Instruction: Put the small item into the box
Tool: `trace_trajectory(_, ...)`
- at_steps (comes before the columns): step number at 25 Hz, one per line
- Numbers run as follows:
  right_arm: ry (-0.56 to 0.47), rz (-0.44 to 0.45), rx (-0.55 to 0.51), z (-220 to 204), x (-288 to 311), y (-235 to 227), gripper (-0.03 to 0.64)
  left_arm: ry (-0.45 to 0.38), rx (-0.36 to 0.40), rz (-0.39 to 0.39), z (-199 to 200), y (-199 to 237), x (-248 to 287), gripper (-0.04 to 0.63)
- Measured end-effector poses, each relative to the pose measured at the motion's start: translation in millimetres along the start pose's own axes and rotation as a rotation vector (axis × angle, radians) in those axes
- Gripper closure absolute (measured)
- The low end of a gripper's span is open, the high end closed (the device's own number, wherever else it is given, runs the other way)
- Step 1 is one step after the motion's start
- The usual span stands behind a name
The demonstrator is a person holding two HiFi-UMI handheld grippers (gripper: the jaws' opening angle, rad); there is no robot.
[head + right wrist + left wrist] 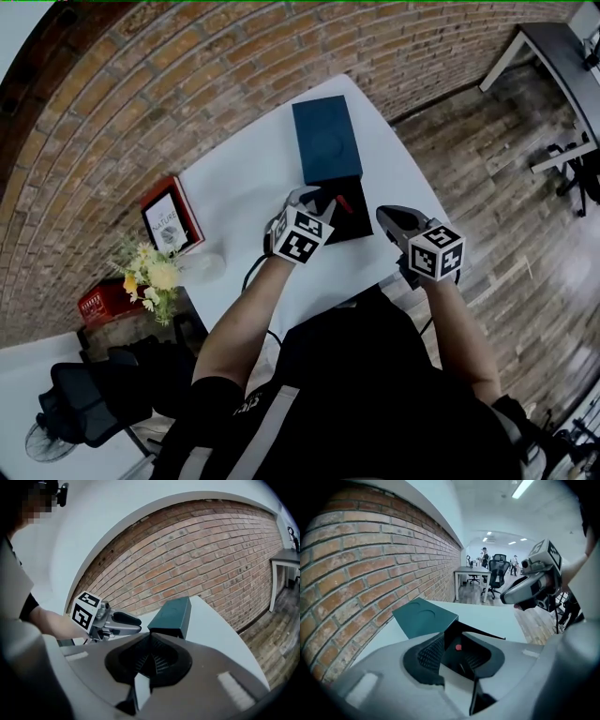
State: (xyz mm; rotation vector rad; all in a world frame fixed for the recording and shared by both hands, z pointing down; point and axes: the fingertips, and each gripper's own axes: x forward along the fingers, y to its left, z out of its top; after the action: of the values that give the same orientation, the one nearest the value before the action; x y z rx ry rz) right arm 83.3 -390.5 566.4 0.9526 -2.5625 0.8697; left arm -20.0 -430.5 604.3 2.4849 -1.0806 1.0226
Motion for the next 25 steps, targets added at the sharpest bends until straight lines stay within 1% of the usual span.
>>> trace_trajectory(3, -0.009, 0.003, -0.027, 4, 2, 17, 0.615, -0.045, -0.045, 0.014, -3, 5, -24, 0.486)
trace_trajectory(6, -0.024, 0.004, -0.047, 7, 2, 38, 0.615, -0.085, -0.077, 0.039, -8, 8, -50, 0.512)
trace_trajectory(9, -0.058, 0.001, -0.076, 10, 1, 58, 0.615, -0.124, -0.111, 0.061, -13, 10, -77, 0.515)
trace_trajectory(13, -0.125, -0.001, -0.113, 18, -2, 88, 0.617, -0.194, -0.125, 0.067, -15, 12, -114, 0.55)
trace_trajectory(16, -0.15, -0.026, -0.154, 22, -8, 106, 0.617, -0.233, -0.13, 0.061, -20, 10, -135, 0.555)
trace_trajectory(19, -0.171, -0.041, -0.191, 29, -16, 122, 0.617, -0.261, -0.148, 0.078, -24, 13, -155, 0.58)
trace_trajectory(25, -0.197, -0.055, -0.236, 45, -35, 136, 0.617, -0.31, -0.202, 0.09, -21, 18, -177, 0.588)
